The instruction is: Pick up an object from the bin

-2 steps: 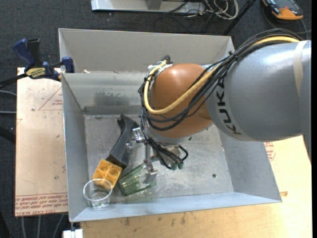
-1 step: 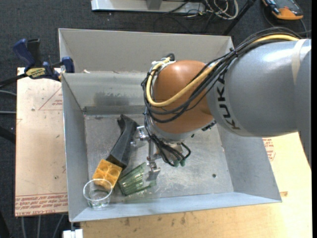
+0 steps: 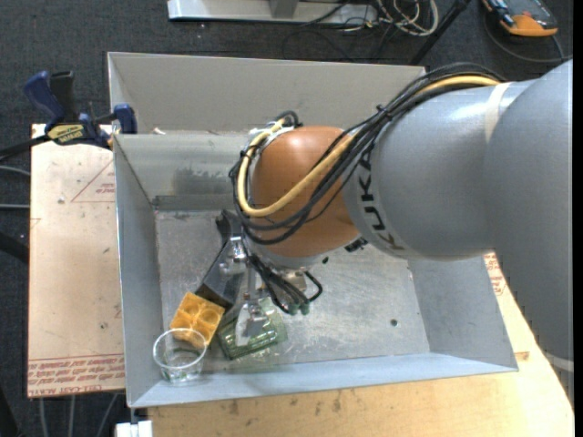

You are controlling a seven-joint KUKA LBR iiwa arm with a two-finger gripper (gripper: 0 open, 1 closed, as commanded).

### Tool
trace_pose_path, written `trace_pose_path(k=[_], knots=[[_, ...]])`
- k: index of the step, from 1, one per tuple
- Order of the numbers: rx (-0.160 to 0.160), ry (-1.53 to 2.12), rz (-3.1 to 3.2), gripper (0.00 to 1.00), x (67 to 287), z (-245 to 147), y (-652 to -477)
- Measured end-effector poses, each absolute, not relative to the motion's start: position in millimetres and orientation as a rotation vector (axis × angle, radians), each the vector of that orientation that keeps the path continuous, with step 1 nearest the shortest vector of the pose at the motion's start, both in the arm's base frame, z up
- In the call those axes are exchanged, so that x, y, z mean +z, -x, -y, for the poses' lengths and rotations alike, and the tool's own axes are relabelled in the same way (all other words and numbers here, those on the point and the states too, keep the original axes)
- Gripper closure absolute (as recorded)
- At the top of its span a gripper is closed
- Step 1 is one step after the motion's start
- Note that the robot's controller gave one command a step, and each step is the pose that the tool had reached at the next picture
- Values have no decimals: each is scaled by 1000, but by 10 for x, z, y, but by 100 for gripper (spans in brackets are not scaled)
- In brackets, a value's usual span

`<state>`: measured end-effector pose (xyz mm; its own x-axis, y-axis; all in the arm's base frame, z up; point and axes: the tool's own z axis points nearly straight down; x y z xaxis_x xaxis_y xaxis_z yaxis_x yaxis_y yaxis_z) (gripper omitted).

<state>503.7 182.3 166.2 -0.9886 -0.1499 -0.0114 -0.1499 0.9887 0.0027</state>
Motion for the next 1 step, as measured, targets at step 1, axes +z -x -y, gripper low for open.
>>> trace_pose_path(k=[1], knots=[[5, 218, -3127, 0, 1503, -1883, -5014]])
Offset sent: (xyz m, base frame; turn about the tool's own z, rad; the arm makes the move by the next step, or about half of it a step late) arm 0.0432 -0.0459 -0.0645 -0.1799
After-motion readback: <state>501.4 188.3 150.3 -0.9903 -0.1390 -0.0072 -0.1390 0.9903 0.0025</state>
